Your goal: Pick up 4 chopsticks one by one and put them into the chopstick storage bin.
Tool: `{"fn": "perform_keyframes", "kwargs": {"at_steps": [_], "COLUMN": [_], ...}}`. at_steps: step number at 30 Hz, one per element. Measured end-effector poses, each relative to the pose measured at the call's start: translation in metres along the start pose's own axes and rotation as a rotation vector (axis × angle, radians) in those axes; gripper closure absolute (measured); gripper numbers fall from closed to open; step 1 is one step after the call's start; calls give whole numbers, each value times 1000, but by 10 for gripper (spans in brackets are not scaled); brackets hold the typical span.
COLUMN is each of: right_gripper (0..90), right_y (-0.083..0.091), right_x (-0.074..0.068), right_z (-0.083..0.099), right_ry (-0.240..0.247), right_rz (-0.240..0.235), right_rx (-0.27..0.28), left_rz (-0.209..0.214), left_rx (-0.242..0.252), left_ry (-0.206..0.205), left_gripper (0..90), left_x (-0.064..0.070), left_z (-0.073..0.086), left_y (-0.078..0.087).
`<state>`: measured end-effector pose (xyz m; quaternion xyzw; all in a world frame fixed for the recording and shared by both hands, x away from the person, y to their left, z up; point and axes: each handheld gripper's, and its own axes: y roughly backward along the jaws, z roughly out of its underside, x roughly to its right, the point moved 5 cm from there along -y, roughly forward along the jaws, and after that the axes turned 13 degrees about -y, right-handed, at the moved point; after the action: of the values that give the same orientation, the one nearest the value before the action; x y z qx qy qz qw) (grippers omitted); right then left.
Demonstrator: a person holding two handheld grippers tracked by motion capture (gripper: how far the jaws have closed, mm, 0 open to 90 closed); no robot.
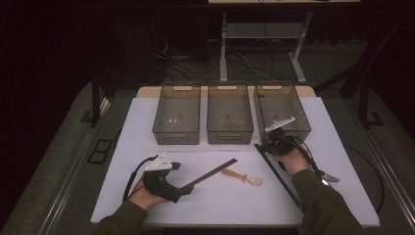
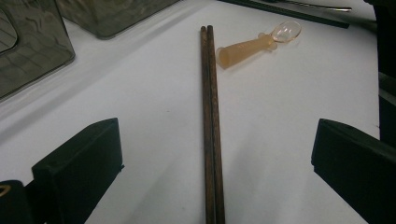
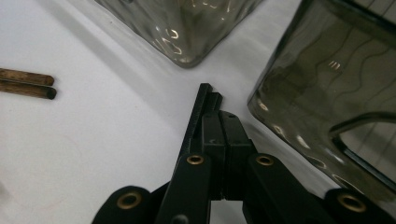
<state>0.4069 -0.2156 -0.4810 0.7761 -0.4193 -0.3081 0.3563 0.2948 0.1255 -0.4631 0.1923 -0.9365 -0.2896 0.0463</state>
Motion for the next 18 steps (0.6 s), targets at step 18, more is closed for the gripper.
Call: {"fn": "perform_keyframes", "kwargs": {"at_steps": [18], "right_gripper": [895], "right_y": [-3], "right_x": [-18], "right_z": [0], "right_ry": [45], "right_rz": [-49], "right_rx": [-13], "left_rz": [1], "left_rx": [0], "left_ry": [0], "left_gripper": [9], "left_x": [0], "left_z": [0], "left_y": [0]}}
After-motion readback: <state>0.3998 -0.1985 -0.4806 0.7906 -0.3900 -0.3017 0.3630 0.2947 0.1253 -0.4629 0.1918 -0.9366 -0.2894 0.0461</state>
